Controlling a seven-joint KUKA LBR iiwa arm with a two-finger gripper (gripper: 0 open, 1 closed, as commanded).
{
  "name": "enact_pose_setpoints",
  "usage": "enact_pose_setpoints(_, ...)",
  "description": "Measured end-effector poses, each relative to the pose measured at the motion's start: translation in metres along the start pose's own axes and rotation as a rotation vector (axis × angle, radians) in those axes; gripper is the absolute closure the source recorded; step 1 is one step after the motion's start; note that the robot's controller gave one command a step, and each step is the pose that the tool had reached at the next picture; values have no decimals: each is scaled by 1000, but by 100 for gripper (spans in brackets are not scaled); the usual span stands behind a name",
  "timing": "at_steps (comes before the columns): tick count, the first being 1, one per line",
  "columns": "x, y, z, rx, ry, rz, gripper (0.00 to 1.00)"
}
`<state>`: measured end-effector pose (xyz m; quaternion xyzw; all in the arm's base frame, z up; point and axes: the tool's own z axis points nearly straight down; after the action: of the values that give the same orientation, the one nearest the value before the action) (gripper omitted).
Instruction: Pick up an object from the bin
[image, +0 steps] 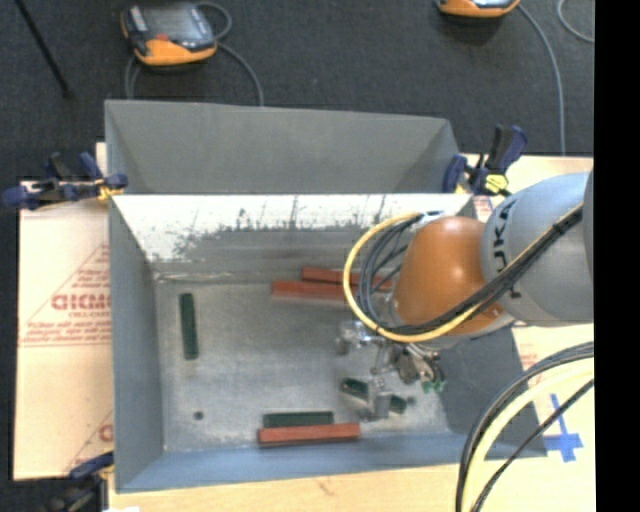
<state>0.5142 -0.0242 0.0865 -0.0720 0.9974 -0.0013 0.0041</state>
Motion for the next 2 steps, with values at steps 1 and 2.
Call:
enact_pose_setpoints(1,20,-29,16,-3,7,202,100)
enact_pose_setpoints(2,20,-29,16,-2,7,201,100)
